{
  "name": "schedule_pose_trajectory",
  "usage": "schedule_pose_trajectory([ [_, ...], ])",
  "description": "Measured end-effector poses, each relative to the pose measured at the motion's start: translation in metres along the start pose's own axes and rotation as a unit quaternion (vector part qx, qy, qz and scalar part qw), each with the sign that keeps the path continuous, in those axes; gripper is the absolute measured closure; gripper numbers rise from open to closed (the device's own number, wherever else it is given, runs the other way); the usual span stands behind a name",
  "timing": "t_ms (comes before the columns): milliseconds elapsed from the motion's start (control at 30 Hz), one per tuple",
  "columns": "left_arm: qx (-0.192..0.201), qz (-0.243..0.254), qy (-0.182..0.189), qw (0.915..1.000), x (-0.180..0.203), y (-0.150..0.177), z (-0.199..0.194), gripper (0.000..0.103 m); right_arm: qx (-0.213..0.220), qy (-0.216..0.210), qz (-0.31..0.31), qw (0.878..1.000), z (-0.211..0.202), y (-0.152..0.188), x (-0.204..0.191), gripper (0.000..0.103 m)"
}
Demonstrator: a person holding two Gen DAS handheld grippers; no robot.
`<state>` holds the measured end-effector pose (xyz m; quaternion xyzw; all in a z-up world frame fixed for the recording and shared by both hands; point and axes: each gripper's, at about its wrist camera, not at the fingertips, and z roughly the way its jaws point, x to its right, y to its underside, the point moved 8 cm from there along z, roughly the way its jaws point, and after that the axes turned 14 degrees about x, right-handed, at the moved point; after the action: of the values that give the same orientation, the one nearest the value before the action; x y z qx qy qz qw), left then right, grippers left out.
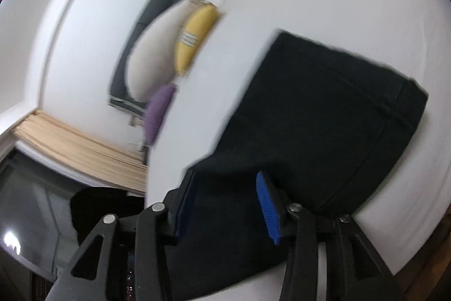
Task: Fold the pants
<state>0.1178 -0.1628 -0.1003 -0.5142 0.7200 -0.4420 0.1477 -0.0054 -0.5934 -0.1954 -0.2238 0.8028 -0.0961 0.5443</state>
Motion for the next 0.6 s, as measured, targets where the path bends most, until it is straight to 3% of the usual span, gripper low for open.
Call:
schedule_pose_trajectory([
  [33, -0.020, 0.009, -0.004, 0.9998, 0.005, 0.009, 0.013, 0.025, 0.009, 0.000, 0.018, 1.000, 0.009, -0.009, 0.007, 0.071],
  [67, -0.036, 0.006, -0.009, 0.9993, 0.006, 0.017, 0.023, 0.025, 0.023, 0.002, 0.040, 0.999, 0.005, -0.015, 0.026, 0.085],
  [133, -0.078, -0.011, -0.019, 0.9967, -0.002, 0.040, 0.041, 0.026, 0.067, 0.028, 0.075, 0.995, -0.010, -0.010, 0.041, 0.090],
  [233, -0.074, -0.012, -0.030, 0.9967, -0.008, 0.041, 0.042, 0.026, 0.119, 0.034, 0.101, 0.987, -0.056, -0.012, 0.048, 0.083],
  [267, -0.076, -0.021, -0.031, 0.9964, -0.007, 0.038, 0.041, 0.026, 0.134, 0.042, 0.103, 0.985, -0.069, -0.020, 0.050, 0.059],
  [300, -0.073, -0.031, -0.027, 0.9965, -0.005, 0.035, 0.041, 0.026, 0.150, 0.058, 0.102, 0.982, -0.076, -0.025, 0.051, 0.045],
  [367, -0.066, -0.040, -0.015, 0.9969, 0.002, 0.029, 0.041, 0.026, 0.163, 0.042, 0.131, 0.977, -0.081, -0.026, 0.057, 0.045],
  [433, -0.068, -0.031, -0.008, 0.9972, 0.015, 0.025, 0.046, 0.026, 0.150, 0.025, 0.160, 0.975, -0.081, -0.018, 0.062, 0.045],
  [600, -0.080, -0.028, 0.003, 0.9964, 0.031, 0.028, 0.055, 0.026, 0.126, 0.029, 0.160, 0.979, -0.047, -0.012, 0.048, 0.045],
])
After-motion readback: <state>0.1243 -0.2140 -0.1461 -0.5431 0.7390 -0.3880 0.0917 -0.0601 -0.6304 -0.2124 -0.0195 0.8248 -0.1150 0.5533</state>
